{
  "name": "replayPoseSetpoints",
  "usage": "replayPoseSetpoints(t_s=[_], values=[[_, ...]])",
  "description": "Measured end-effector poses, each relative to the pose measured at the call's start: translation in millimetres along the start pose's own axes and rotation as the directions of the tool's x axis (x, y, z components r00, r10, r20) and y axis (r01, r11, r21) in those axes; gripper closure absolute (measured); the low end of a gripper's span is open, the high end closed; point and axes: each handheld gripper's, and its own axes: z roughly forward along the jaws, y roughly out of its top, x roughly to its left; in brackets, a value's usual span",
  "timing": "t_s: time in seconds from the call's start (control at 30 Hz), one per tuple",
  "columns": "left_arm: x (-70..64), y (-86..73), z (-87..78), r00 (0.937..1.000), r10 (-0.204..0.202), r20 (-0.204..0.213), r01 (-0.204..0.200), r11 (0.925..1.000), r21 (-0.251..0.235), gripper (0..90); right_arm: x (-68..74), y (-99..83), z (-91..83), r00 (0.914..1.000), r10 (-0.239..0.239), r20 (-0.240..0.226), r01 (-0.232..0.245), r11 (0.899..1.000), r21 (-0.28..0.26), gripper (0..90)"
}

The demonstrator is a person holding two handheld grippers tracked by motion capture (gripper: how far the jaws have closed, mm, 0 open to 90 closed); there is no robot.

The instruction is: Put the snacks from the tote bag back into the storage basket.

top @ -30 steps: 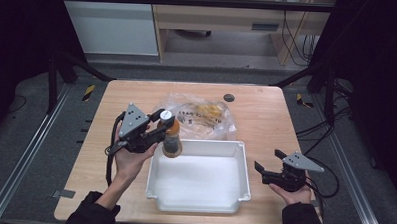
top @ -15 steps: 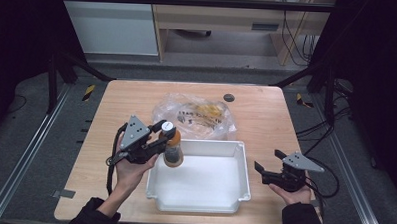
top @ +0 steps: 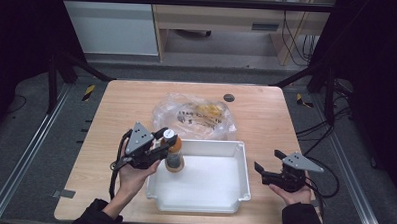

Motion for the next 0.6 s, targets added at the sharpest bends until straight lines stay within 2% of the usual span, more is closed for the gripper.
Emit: replayPoseSetpoints(t_s=[0.17, 0.3, 0.6], values=[[-0.4, -5.0, 3.1, 0.9999, -0.004, 0.009, 0.004, 0.9999, 0.013, 58.6, 0.3, -0.2, -0.7, 1.0, 0.0, -0.001, 0.0, 1.0, 0.002, 13.2], [-1.7, -13.5, 9.6, 0.9999, -0.005, 0.014, 0.005, 0.999, 0.044, 58.7, 0.9, -0.4, -1.1, 1.0, -0.002, -0.003, 0.002, 1.0, 0.002, 13.2], [-3.5, -20.6, 13.9, 0.9999, -0.003, 0.016, 0.002, 0.9979, 0.065, 58.6, 1.1, -0.7, -1.6, 1.0, -0.005, -0.002, 0.005, 1.0, 0.002, 13.2]])
